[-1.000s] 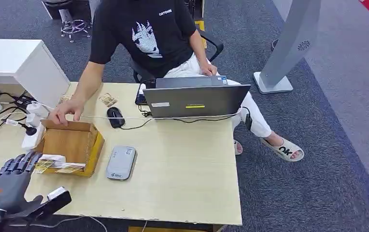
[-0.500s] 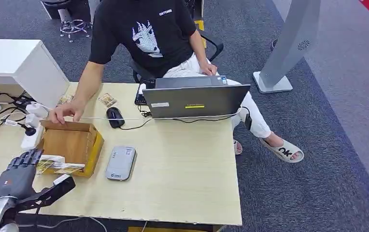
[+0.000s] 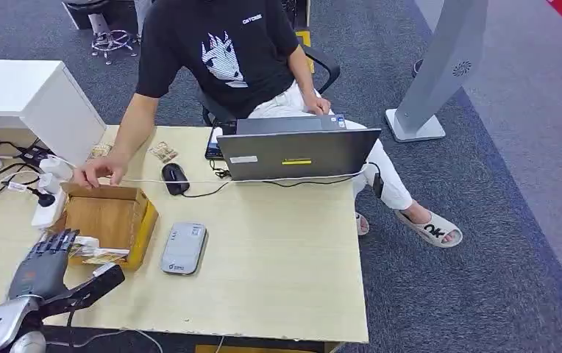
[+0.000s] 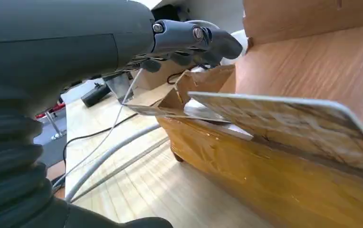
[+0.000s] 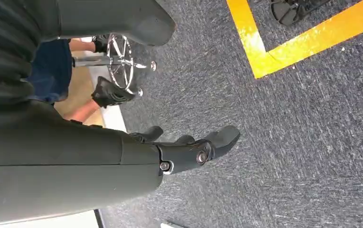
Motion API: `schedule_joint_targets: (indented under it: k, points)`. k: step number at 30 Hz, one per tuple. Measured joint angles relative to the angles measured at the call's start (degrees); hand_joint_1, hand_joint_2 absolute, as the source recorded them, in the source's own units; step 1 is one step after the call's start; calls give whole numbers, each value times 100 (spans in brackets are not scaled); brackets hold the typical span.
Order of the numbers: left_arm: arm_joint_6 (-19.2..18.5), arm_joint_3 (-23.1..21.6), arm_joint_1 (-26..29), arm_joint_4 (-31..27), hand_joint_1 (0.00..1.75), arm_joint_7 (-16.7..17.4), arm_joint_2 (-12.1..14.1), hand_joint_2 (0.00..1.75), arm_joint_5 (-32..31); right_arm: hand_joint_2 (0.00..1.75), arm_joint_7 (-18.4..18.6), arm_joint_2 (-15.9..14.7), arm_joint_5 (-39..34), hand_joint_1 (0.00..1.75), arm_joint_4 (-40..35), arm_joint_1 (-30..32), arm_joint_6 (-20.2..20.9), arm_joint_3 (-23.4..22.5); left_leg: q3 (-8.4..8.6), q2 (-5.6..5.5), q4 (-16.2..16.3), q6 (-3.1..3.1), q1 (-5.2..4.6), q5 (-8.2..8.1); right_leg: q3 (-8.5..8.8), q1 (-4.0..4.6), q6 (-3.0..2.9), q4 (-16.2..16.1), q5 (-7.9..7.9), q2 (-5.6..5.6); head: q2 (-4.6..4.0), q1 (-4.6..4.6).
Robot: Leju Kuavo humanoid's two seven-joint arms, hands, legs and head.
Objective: Pass the card to the sensor for recognition and then transmit it.
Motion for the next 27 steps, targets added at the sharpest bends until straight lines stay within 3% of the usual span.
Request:
schedule_joint_targets:
  k: [9,20,27]
  points:
    - [7,-33,-50,148,10,-11,-17,175,15,175,0,-15,0,0,0,0,-2,0,0,0,0,0,0,0,-1,0,0,0,0,1,0,0]
    - [57,-293,-101,33,24,-474,-9,175,387,175,-52,-15,105,0,2,0,26,-26,0,0,1,0,0,0,0,0,0,0,0,1,0,0]
    - [116,-474,-154,-236,21,-695,-7,175,592,175,-57,-15,164,0,2,0,33,-103,0,0,1,0,0,0,-1,0,0,0,0,1,0,0]
